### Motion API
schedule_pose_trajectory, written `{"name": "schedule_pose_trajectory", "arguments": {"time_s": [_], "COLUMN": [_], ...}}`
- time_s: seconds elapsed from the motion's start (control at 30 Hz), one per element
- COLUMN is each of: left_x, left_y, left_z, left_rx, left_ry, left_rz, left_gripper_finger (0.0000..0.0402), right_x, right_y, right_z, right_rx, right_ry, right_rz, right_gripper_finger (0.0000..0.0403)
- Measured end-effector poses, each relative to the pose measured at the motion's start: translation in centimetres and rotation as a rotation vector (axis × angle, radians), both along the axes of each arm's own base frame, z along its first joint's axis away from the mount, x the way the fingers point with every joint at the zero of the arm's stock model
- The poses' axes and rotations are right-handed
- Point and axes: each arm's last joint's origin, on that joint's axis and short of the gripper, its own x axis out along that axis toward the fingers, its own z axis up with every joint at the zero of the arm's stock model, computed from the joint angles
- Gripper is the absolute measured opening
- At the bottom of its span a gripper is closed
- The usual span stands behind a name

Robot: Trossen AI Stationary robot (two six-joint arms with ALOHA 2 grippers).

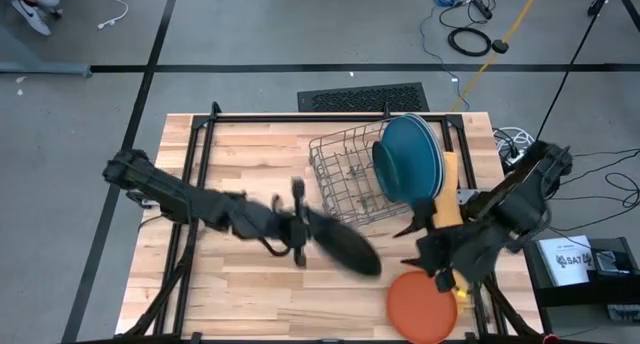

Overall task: Sort dishes
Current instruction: Put the black plate into the dish rack

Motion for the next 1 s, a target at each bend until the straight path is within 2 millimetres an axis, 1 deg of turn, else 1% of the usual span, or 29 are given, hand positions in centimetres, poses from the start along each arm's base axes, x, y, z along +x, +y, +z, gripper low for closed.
{"name": "schedule_pose_trajectory", "arguments": {"time_s": [0.07, 0.1, 0.17, 0.3, 0.4, 0.47, 0.6, 0.7, 0.8, 1.0], "left_x": [0.2, 0.5, 1.4, 3.5, 5.2, 6.3, 7.8, 8.9, 9.5, 9.7], "left_y": [1.9, 3.0, 5.6, 10.6, 13.3, 14.6, 16.0, 16.1, 15.8, 15.2], "left_z": [1.4, 1.8, 1.6, -0.1, -1.9, -3.3, -5.9, -7.3, -7.6, -7.9], "left_rx": [0.234, 0.319, 0.421, 0.550, 0.648, 0.676, 0.792, 0.886, 0.962, 1.029], "left_ry": [-0.024, -0.016, 0.023, 0.116, 0.170, 0.191, 0.269, 0.270, 0.221, 0.192], "left_rz": [0.036, 0.053, 0.093, 0.165, 0.163, 0.127, 0.078, 0.041, -0.024, -0.134], "left_gripper_finger": [0.0001, 0.0001, 0.0001, 0.0000, 0.0000, 0.0000, 0.0000, 0.0000, 0.0000, 0.0000], "right_x": [-0.8, -1.2, -1.8, -2.8, -3.2, -3.4, -3.5, -3.5, -3.5, -3.5], "right_y": [-0.8, -1.2, -1.9, -2.9, -3.4, -3.6, -3.7, -3.7, -3.8, -3.9], "right_z": [1.0, 1.5, 2.3, 3.2, 3.6, 3.7, 3.8, 3.8, 3.8, 3.9], "right_rx": [0.007, 0.011, 0.011, -0.010, -0.039, -0.050, -0.072, -0.081, -0.085, -0.106], "right_ry": [-0.053, -0.078, -0.121, -0.177, -0.203, -0.210, -0.220, -0.220, -0.223, -0.240], "right_rz": [-0.005, -0.006, -0.003, -0.008, -0.014, -0.009, -0.019, -0.015, -0.019, -0.052], "right_gripper_finger": [0.0247, 0.0247, 0.0247, 0.0247, 0.0247, 0.0247, 0.0247, 0.0247, 0.0247, 0.0247]}}
